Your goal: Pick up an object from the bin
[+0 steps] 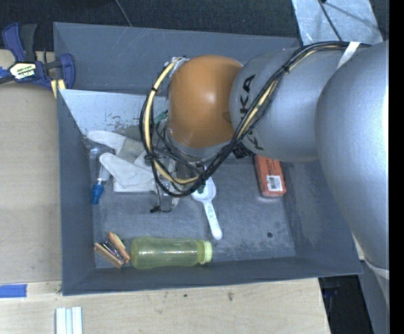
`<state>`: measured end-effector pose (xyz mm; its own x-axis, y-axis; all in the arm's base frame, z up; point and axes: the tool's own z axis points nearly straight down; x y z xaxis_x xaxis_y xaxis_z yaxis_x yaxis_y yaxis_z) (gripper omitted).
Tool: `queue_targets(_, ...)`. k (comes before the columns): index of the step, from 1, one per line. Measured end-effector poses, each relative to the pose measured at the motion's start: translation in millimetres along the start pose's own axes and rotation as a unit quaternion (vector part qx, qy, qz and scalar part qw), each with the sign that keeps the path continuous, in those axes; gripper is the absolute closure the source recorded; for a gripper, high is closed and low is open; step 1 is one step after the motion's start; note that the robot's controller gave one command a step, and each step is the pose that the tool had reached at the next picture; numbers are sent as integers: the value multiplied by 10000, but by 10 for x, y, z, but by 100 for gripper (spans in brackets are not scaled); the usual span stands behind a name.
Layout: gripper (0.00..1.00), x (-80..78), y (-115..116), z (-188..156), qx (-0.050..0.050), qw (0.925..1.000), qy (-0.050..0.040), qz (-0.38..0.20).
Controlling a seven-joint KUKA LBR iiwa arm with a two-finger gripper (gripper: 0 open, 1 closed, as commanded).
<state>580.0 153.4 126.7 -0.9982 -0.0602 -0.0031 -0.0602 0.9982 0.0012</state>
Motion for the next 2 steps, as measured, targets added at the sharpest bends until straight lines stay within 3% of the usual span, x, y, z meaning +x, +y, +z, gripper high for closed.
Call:
queue_targets(1,100,33,-65,539,-6,9939,-17,1099)
queue_targets(2,100,33,-66,539,-6,9939,-17,1104)
